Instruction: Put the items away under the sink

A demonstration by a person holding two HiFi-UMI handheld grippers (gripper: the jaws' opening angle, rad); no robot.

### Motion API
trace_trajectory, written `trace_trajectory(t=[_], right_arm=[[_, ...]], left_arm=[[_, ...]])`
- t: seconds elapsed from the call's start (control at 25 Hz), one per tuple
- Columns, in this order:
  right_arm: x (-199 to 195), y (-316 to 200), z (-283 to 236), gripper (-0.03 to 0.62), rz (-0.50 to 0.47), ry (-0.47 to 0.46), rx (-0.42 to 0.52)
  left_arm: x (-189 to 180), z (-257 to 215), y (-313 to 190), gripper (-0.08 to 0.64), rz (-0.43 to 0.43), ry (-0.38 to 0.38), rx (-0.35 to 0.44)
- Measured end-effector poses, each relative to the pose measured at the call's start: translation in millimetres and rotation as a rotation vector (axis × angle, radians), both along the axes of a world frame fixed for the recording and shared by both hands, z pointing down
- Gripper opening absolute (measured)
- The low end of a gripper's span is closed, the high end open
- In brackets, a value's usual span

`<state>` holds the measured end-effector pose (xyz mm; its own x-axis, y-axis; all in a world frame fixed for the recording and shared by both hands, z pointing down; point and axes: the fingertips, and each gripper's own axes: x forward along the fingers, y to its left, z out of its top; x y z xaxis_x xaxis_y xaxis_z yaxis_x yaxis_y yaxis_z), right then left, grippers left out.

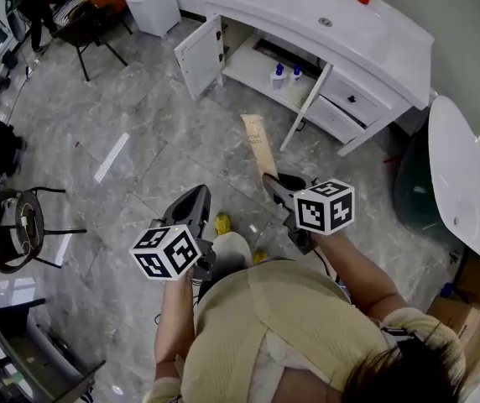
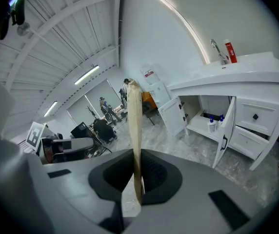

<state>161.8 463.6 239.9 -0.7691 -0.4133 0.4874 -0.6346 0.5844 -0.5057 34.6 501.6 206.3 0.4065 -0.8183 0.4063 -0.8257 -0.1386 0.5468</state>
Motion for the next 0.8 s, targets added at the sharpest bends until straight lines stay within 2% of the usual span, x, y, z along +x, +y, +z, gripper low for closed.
trace_trajectory(t=[0.28,0.6,0.8], right_arm=[[-33.7,-39.1,1.3,0.045,0.015,0.013,-0.014],[-73.3,-76.6,6.6,0.046,0.021,0.037,-0.034],[-97.7,-100.1,9.0,0.045,0.031,0.051,-0.044]], left_arm=[[-30.1,1.8,-45.8,0.038,0.028,0.058,-0.018],[-70.6,9.7,-85.0,0.038,0.043,0.089,-0.040],[-95.3,13.3,-108.3,0.038,0.045,0.076,-0.040]])
